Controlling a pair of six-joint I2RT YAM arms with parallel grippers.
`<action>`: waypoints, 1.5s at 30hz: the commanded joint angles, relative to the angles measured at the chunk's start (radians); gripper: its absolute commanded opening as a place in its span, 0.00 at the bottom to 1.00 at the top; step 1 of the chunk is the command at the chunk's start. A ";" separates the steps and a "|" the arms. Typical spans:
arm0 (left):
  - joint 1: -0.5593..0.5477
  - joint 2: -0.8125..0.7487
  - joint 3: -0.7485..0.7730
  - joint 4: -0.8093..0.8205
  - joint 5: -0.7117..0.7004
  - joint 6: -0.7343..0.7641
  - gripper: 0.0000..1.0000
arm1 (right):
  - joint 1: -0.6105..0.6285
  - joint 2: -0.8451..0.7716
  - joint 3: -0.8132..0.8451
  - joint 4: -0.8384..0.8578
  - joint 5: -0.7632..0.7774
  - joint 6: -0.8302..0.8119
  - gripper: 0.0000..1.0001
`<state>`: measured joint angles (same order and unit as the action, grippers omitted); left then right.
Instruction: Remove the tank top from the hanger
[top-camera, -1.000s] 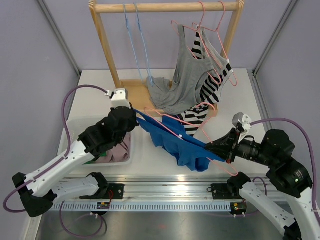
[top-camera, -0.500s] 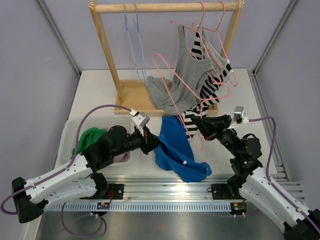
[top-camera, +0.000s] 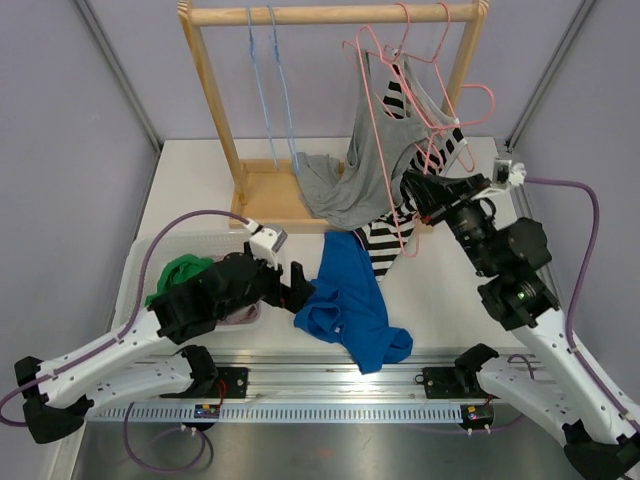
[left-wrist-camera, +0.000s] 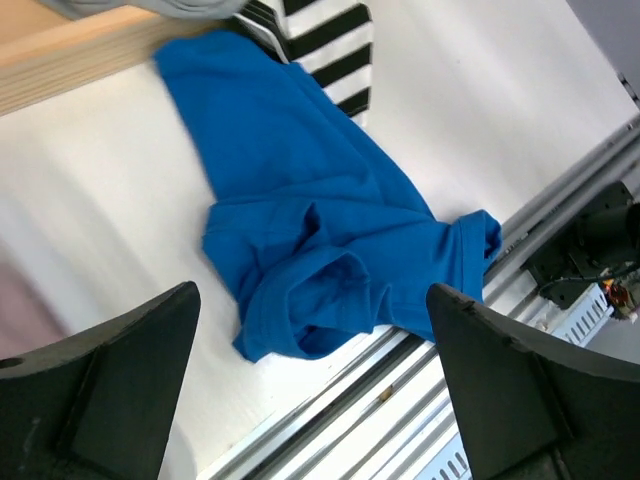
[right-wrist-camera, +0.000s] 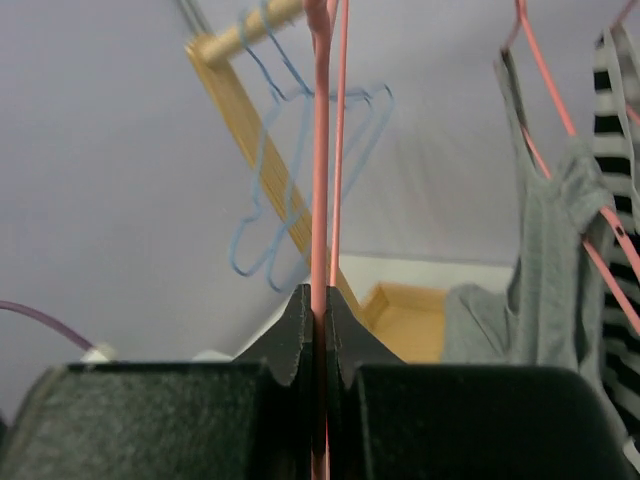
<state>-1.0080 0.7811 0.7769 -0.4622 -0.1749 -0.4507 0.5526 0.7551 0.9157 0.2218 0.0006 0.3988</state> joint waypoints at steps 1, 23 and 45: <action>-0.007 -0.057 0.149 -0.205 -0.173 -0.046 0.99 | 0.000 0.134 0.118 -0.286 0.070 -0.046 0.00; -0.004 -0.226 0.160 -0.432 -0.474 -0.005 0.99 | 0.173 1.110 1.440 -0.794 0.381 -0.311 0.00; 0.078 -0.206 0.151 -0.385 -0.380 0.053 0.99 | 0.256 1.417 1.769 -0.805 0.452 -0.471 0.12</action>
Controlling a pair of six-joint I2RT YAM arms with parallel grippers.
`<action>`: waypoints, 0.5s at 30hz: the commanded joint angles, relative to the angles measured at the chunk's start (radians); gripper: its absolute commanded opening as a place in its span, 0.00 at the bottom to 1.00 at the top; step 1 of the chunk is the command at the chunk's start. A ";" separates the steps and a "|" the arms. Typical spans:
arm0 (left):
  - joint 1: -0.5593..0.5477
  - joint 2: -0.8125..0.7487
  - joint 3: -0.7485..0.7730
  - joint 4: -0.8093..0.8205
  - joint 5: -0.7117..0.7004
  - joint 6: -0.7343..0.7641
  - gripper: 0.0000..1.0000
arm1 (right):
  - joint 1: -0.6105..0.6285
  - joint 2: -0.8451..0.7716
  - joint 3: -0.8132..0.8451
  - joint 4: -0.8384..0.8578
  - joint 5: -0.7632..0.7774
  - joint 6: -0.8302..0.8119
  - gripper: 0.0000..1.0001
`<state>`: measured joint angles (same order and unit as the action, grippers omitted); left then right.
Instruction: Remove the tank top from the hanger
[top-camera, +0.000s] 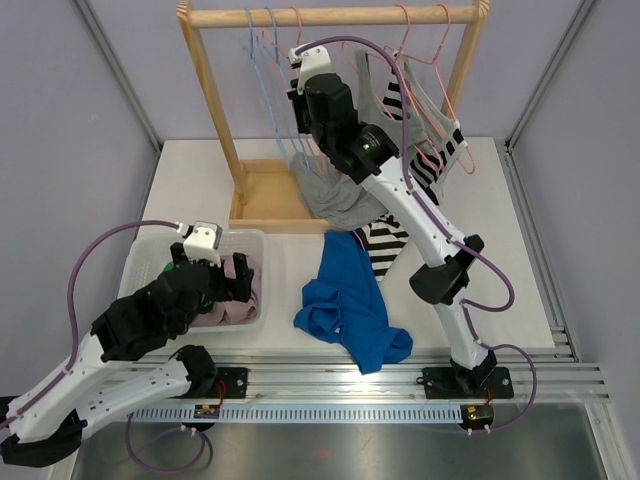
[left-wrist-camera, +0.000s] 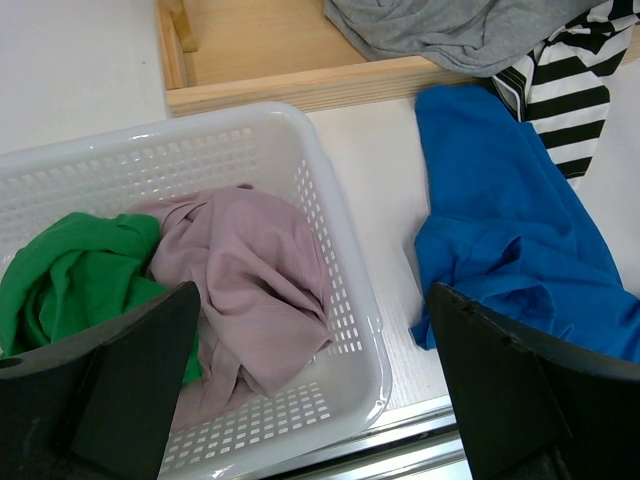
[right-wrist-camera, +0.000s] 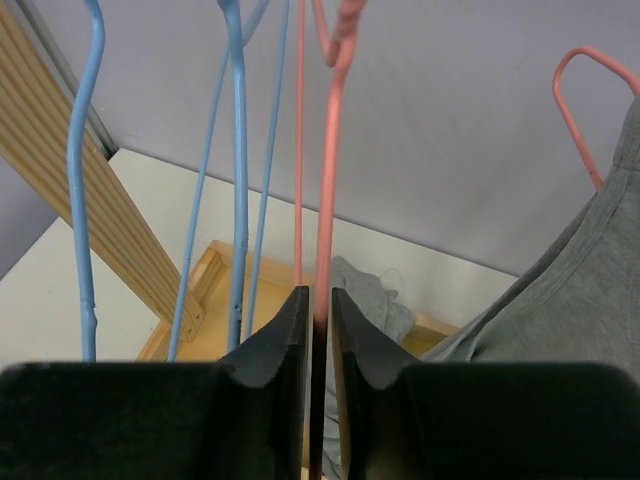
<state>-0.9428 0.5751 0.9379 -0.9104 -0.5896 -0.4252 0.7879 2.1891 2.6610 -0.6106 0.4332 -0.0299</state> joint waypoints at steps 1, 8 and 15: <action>0.016 0.000 -0.010 0.073 0.051 0.035 0.99 | 0.022 -0.026 0.014 0.031 0.025 -0.048 0.24; 0.024 0.071 0.039 0.071 0.071 0.000 0.99 | 0.020 -0.158 -0.068 0.031 0.125 -0.082 0.63; -0.002 0.176 0.053 0.194 0.178 -0.087 0.99 | 0.020 -0.541 -0.423 0.029 0.058 -0.005 0.77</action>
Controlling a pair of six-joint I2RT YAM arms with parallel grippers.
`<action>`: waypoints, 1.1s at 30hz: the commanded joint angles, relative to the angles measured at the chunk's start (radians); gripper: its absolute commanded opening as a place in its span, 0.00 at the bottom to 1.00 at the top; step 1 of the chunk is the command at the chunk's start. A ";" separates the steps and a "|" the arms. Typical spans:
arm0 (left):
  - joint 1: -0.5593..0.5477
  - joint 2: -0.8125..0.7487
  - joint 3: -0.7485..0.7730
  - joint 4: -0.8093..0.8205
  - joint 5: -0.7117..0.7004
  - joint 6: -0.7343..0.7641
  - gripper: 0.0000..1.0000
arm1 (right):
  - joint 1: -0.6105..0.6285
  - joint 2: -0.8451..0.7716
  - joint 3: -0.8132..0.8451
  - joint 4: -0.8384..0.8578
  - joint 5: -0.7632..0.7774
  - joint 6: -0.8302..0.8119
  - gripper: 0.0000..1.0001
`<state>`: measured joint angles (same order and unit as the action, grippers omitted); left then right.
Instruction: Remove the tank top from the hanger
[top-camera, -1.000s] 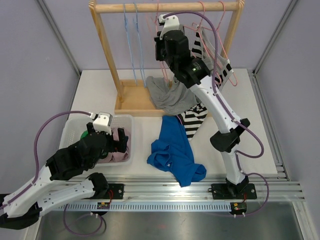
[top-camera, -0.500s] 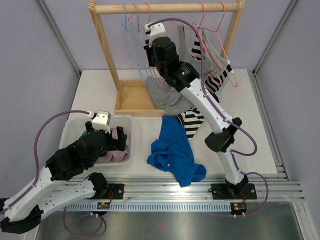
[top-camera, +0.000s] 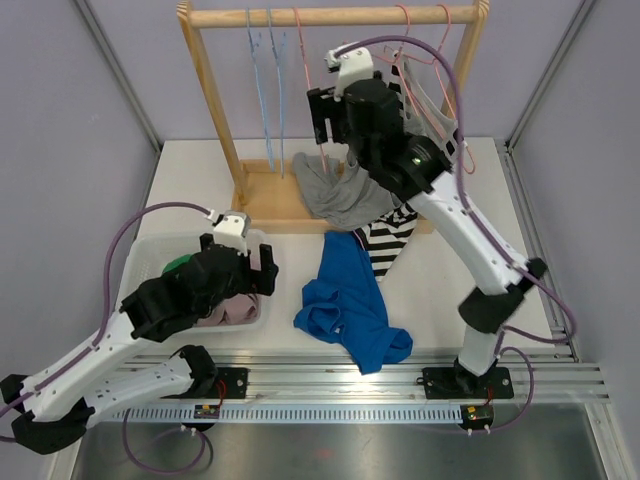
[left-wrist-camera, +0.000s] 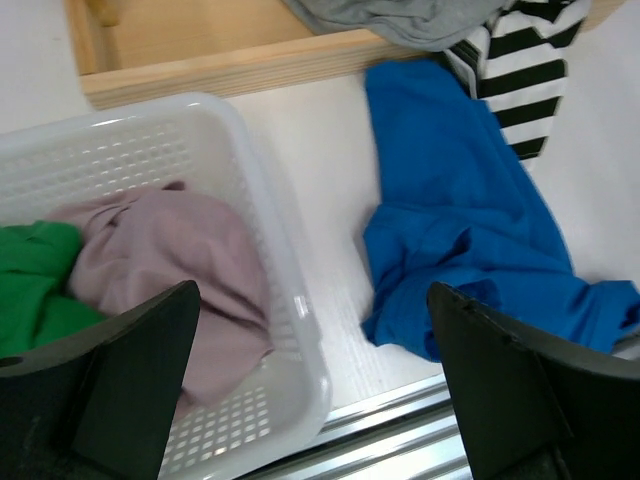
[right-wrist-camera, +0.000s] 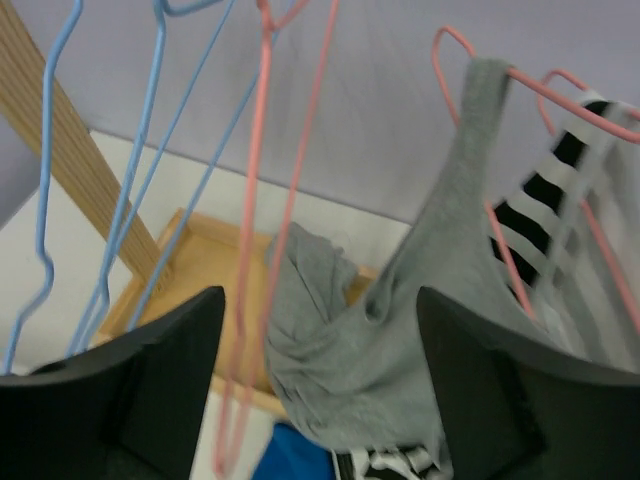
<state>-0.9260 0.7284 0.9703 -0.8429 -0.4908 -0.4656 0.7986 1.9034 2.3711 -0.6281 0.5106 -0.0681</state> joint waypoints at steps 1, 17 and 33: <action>-0.028 0.037 -0.001 0.189 0.105 -0.060 0.99 | 0.010 -0.309 -0.195 0.071 -0.038 0.053 0.88; -0.257 0.679 0.022 0.479 0.159 -0.105 0.99 | 0.011 -1.211 -1.127 -0.022 -0.334 0.271 1.00; -0.321 0.912 0.080 0.330 -0.065 -0.249 0.00 | 0.010 -1.296 -1.164 -0.148 -0.320 0.295 1.00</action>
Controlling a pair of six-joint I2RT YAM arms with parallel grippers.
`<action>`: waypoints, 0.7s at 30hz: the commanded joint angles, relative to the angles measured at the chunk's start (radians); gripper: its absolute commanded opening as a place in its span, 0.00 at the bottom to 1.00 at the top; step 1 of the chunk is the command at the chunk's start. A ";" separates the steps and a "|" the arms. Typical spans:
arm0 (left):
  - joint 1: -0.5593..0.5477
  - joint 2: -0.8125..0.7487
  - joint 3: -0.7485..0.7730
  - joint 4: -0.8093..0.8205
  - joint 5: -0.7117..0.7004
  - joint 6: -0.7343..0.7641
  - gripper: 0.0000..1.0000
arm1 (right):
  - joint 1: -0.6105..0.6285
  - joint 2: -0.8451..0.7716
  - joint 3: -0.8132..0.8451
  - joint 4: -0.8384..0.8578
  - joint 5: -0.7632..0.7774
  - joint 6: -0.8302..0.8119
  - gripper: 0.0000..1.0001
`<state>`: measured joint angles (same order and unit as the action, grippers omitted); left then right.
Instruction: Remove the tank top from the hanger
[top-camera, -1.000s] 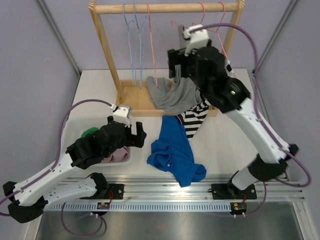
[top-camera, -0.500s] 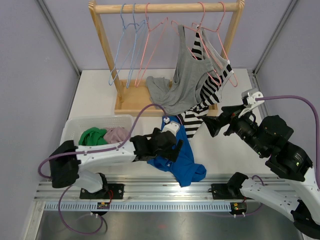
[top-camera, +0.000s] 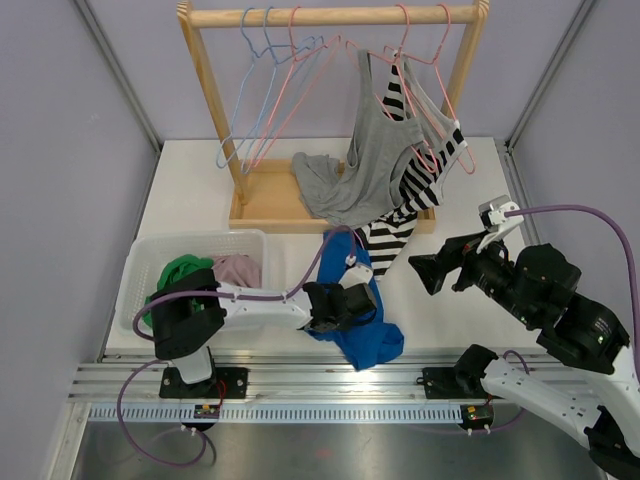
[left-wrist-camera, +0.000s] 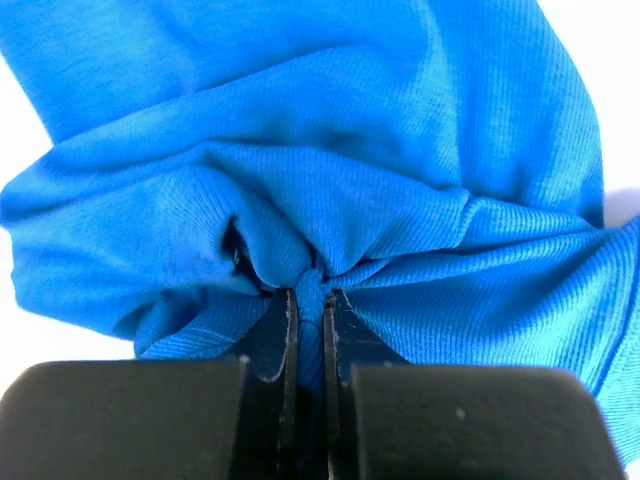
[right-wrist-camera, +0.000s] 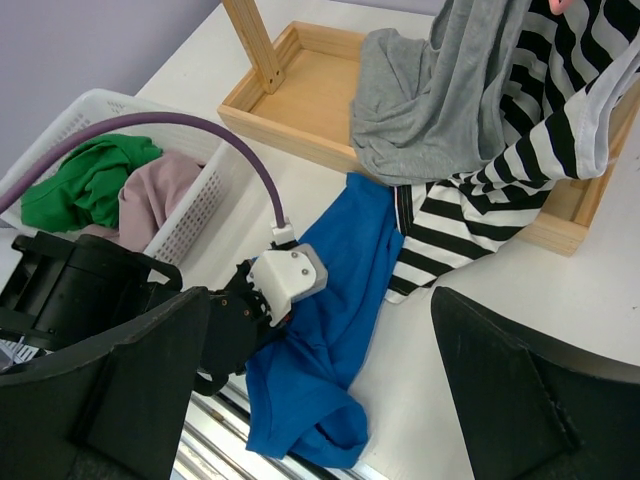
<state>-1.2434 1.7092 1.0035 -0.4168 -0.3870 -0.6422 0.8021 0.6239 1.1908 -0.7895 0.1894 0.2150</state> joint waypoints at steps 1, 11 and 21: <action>-0.007 -0.103 0.049 -0.124 -0.199 -0.083 0.00 | 0.006 -0.019 0.020 0.016 0.002 0.011 0.99; -0.005 -0.532 0.214 -0.576 -0.548 -0.155 0.00 | 0.006 -0.035 0.029 0.033 0.010 -0.008 0.99; 0.047 -0.687 0.518 -1.020 -0.805 -0.281 0.00 | 0.006 -0.024 0.043 0.062 -0.004 -0.020 1.00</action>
<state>-1.2209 1.0523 1.4544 -1.2476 -1.0264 -0.8440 0.8021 0.5900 1.1961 -0.7818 0.1890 0.2134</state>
